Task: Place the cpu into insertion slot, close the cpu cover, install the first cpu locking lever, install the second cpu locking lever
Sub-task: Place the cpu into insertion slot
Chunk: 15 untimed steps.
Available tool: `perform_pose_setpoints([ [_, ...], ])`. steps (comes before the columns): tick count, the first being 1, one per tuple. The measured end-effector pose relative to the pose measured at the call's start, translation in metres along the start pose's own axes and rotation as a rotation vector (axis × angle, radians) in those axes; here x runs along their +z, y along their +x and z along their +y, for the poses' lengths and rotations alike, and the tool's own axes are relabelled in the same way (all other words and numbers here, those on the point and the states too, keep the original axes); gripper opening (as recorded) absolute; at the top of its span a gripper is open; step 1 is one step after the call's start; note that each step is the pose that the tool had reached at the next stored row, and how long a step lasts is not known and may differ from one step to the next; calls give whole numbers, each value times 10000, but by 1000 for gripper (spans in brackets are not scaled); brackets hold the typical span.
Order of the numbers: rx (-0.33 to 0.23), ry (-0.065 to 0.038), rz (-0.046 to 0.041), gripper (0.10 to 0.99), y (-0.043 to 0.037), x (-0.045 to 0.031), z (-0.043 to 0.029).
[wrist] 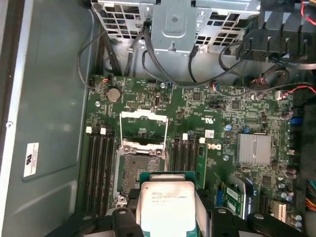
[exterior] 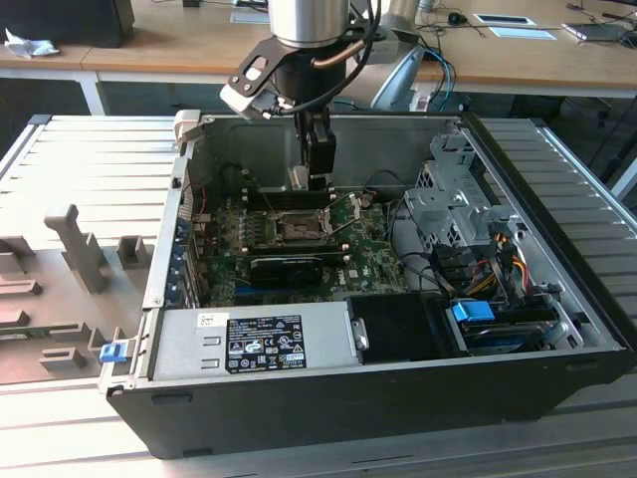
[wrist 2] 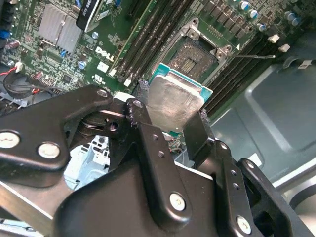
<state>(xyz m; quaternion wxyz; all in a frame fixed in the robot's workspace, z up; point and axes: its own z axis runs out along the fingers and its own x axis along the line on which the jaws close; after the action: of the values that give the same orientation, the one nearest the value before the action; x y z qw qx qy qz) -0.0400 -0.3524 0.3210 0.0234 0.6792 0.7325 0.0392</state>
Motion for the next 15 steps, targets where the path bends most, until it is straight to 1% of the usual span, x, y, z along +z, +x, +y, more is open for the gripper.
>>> perform_pose_setpoints([
  [9,1,8,0,529,-2,122,-11],
  [15,1,24,1,529,-3,171,-16],
])
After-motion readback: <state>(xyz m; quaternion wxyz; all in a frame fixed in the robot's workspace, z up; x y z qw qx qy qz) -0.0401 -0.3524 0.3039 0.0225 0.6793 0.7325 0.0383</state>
